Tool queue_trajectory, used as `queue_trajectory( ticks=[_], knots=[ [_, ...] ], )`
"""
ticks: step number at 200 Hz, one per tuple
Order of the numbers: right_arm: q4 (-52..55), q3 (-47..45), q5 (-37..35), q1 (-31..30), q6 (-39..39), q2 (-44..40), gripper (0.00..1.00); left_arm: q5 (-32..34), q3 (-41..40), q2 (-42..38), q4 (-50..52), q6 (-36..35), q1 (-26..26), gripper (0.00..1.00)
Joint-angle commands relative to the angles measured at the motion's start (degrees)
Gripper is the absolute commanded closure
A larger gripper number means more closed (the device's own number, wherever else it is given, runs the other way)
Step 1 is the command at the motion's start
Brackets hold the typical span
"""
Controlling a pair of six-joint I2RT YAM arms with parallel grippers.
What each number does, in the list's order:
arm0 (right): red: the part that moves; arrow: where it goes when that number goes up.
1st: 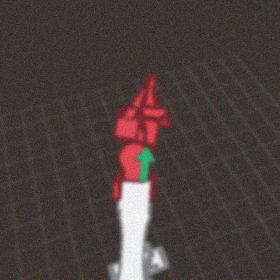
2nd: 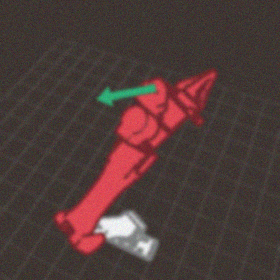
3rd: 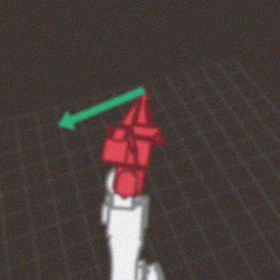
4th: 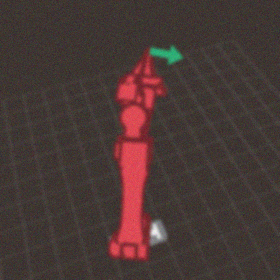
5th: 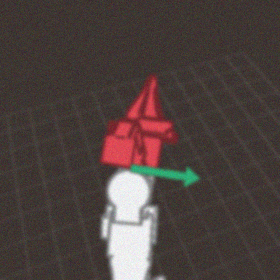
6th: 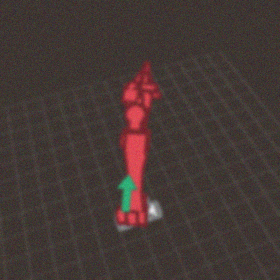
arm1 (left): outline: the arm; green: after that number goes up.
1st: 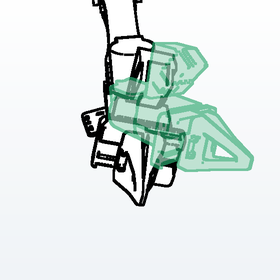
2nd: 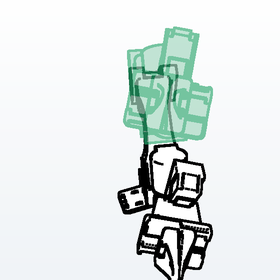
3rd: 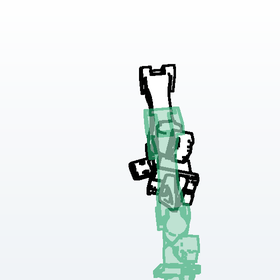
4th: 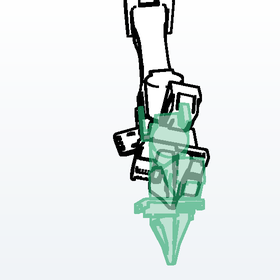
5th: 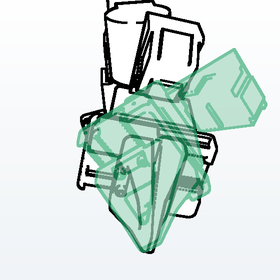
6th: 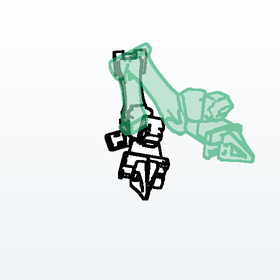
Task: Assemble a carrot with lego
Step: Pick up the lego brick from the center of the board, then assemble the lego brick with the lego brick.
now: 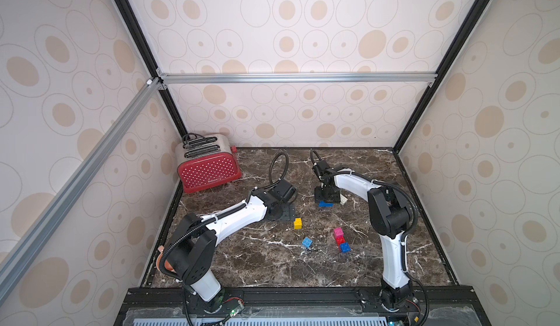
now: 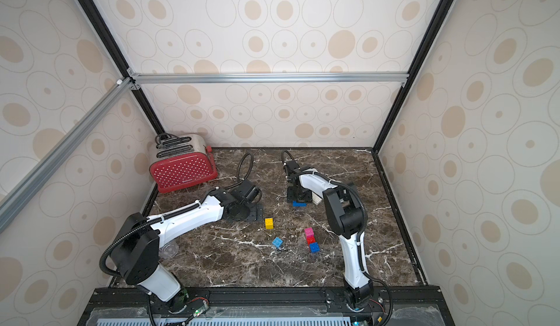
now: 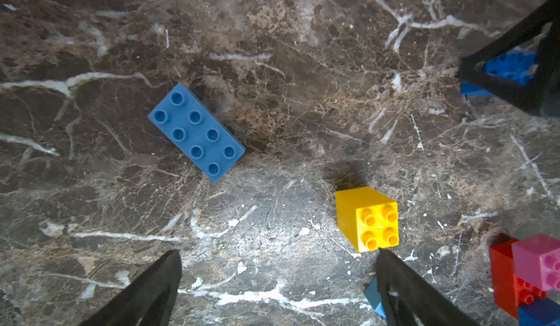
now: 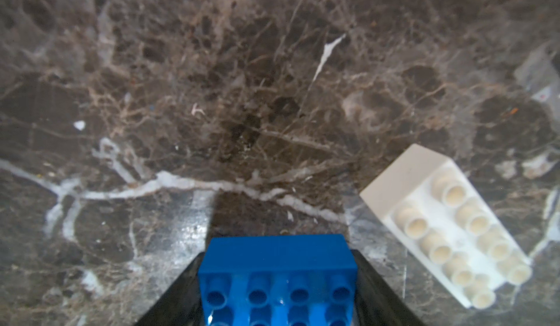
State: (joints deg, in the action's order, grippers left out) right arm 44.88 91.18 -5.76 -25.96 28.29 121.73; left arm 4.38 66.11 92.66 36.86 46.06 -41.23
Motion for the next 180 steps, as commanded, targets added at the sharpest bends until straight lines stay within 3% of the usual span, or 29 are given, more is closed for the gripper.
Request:
queue_trajectory(
  ticks=[1, 53, 105, 140, 180],
  knots=[
    [1.1, -0.2, 0.3, 0.3, 1.2, -0.7, 0.35, 1.2, -0.8, -2.3, 0.4, -0.3, 0.5, 0.01],
    [3.5, -2.6, 0.1, -3.2, 3.4, -7.2, 0.39, -0.2, -6.2, -6.5, -2.8, -1.3, 2.9, 0.01],
    [5.9, -4.7, -0.3, -13.4, 9.2, -13.0, 0.40, -4.9, -13.1, -12.5, -5.3, -3.7, 7.4, 0.01],
    [8.3, -1.6, -0.7, -19.8, 12.4, -12.3, 0.41, -5.4, -16.4, -17.6, -4.8, -4.3, 9.1, 0.01],
    [9.7, 1.6, -1.3, -23.1, 14.2, -9.0, 0.41, -7.5, -20.2, -22.4, -5.1, -4.6, 11.6, 0.01]
  ],
)
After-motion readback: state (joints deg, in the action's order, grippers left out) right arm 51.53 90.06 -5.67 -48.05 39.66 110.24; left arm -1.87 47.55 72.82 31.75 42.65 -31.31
